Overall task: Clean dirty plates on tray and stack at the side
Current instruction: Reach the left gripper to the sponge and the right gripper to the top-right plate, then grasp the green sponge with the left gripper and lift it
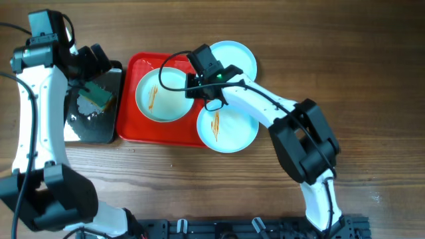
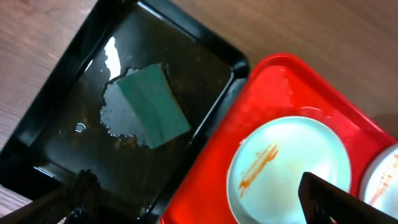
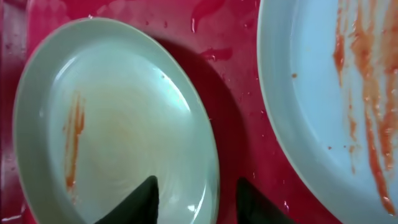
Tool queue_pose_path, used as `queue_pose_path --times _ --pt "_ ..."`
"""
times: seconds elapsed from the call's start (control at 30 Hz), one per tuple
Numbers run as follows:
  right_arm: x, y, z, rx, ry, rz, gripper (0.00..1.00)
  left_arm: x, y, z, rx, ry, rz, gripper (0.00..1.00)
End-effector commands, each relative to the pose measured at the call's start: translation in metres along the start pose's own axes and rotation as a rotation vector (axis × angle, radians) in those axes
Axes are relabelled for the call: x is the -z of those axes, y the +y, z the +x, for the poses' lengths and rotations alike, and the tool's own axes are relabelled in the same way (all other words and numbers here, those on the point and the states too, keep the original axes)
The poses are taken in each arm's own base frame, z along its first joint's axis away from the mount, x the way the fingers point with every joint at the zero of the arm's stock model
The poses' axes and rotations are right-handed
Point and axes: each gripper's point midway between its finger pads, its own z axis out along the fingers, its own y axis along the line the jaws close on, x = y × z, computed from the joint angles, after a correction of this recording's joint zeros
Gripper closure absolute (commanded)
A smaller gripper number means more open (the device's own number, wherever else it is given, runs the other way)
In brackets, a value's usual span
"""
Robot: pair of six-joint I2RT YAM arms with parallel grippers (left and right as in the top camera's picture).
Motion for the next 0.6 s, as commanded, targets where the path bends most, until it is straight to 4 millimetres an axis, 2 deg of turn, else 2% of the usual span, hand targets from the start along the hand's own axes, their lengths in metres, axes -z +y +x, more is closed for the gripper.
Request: queue_pose_path --times 0.0,0.03,0.1,0.17,0.27,0.3,0.37,0.43,0.47,0.57 --pt "-0.020 -0.004 0.008 0.011 0.013 0.032 0.60 -0.015 0.008 -0.003 0.034 0.025 -0.029 0.01" --pt "-0.022 -0.004 0.009 0.013 0.014 0.032 0.64 -0.020 0.010 -0.002 0.037 0.035 -0.035 0.02" --pt "-0.025 -0.005 0.011 0.010 0.019 0.034 0.80 -0.030 0.018 -0.002 0.082 0.054 -0.060 0.02" --pt "-0.026 -0.006 0.012 0.008 0.024 0.037 0.86 -0.041 0.029 0.000 0.192 0.078 -0.084 0.05" --pt "-0.026 -0.005 0.015 0.010 0.036 0.028 0.89 -0.054 0.040 0.002 0.309 0.103 -0.109 0.25" --pt "-0.026 -0.005 0.015 0.012 0.037 0.029 0.90 -0.058 0.040 0.002 0.341 0.106 -0.114 0.28" --pt "-0.026 -0.004 0.016 0.013 0.044 0.023 0.90 -0.069 0.040 0.000 0.348 0.104 -0.117 0.30" --pt "-0.026 -0.004 0.019 0.017 0.056 0.020 0.90 -0.082 0.043 -0.006 0.338 0.086 -0.130 0.27" --pt "-0.026 -0.005 0.020 0.016 0.061 0.024 0.90 -0.094 0.043 -0.008 0.292 0.086 -0.129 0.19" --pt "-0.026 -0.006 0.021 0.015 0.065 0.028 0.90 -0.117 0.044 -0.007 0.222 0.106 -0.132 0.23"
